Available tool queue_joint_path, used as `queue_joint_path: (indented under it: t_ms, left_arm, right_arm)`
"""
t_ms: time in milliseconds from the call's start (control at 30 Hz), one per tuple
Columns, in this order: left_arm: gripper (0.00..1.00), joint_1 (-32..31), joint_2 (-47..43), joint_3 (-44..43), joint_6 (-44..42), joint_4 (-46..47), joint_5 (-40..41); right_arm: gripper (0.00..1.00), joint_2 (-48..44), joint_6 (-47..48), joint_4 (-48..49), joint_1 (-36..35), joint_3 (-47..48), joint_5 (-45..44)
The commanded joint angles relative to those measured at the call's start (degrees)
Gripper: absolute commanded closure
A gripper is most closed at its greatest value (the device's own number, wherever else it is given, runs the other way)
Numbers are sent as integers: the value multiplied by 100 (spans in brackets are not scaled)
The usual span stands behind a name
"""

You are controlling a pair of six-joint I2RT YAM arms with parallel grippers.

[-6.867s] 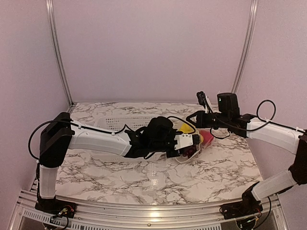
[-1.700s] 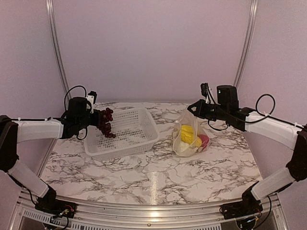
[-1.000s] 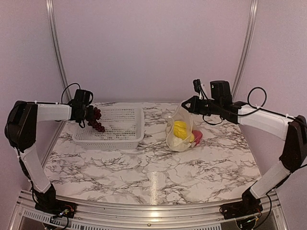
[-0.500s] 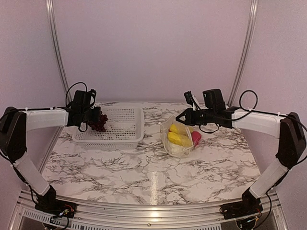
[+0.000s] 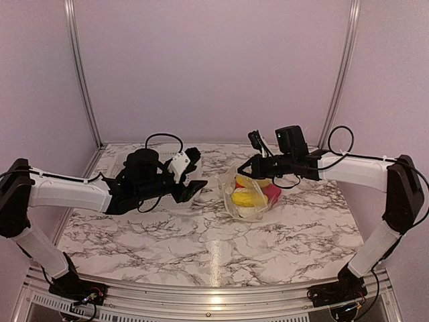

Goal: Open the zip-top bag and remove the fake food

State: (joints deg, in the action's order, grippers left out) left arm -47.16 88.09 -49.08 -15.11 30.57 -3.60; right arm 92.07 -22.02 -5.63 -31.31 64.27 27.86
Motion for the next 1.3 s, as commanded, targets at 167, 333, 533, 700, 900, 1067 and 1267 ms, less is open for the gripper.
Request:
queue_joint_path:
  t_ms: [167, 333, 533, 700, 900, 1067, 1267]
  left_arm:
    - [45, -1151, 1547, -1703, -2094, -567, -212]
    - [50, -1296, 2123, -2271, -2417, -1124, -262]
    - [52, -1358, 2682, -2501, -2398, -1257, -179]
    - [52, -1394, 3036, -2580, -2331, -1317, -32]
    - [50, -1527, 3560, -2948, -2323, -1582, 332]
    - [45, -1559, 3826, -3127, -2276, -1677, 509]
    - [42, -1569, 4100, -3302, -1980, -1694, 541]
  right_arm:
    - [100, -172, 40, -8, -42, -11, -71]
    - [100, -194, 53, -13, -42, -27, -91]
    - [100, -335, 18, -45, -42, -274, -257]
    - [100, -559, -93, 96, -29, -711, -374]
    - [100, -635, -273, 304, -33, -1163, -377]
    - [100, -629, -493, 518, -32, -1572, -448]
    - [100, -684, -672, 801, -33, -1922, -625]
